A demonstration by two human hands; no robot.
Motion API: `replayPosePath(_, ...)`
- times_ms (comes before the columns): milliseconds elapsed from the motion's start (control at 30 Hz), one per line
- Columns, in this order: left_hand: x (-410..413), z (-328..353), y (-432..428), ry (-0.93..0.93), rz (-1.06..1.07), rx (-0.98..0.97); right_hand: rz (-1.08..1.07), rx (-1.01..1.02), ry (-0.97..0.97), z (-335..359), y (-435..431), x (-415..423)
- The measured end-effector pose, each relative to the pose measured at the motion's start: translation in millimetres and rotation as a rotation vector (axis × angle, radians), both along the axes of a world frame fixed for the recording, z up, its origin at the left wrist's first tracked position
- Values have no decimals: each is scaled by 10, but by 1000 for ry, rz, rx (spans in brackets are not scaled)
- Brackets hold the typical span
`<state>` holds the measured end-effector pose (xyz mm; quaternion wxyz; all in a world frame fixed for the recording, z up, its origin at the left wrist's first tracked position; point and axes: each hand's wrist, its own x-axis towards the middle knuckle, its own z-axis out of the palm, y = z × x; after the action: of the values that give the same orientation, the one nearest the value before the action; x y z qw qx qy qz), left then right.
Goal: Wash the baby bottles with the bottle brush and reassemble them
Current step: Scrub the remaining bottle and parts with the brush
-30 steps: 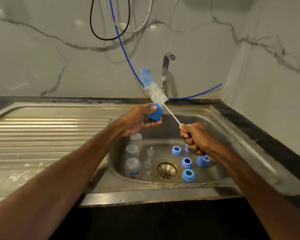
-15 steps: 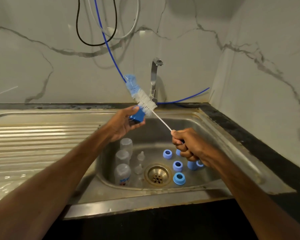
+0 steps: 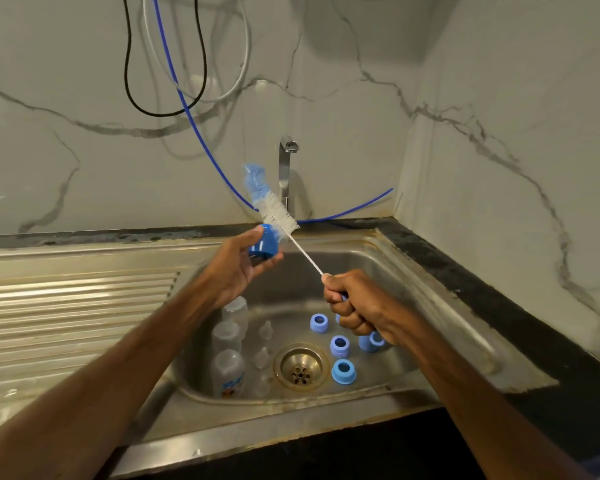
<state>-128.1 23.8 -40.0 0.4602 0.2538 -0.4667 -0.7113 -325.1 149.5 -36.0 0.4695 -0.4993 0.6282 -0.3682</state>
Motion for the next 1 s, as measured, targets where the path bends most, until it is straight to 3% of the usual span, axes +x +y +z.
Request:
replayPosePath(100, 48, -37, -14, 11, -3, 55, 17, 24, 3, -16, 21, -16)
replayPosePath(233, -222, -126, 160, -208, -209, -94, -98, -77, 55, 15, -86, 3)
replayPosePath(400, -347, -331, 196, -637, -201, -427, -193, -377, 567, -34, -99, -182)
replayPosePath(467, -378, -350, 191, -698, -201, -551, -201, -462, 671, -74, -105, -322)
replayPosePath(600, -498, -387, 185, -765, -195, -666, -223, -567, 743, -191, -141, -538)
replayPosePath(833, -1071, -539, 369, -1142, -299, -895, -207, -545, 744, -278, -148, -598)
replayPosePath(1000, -1513, -768, 348, -1231, -366, -967, -237, -503, 740, -265, -91, -598)
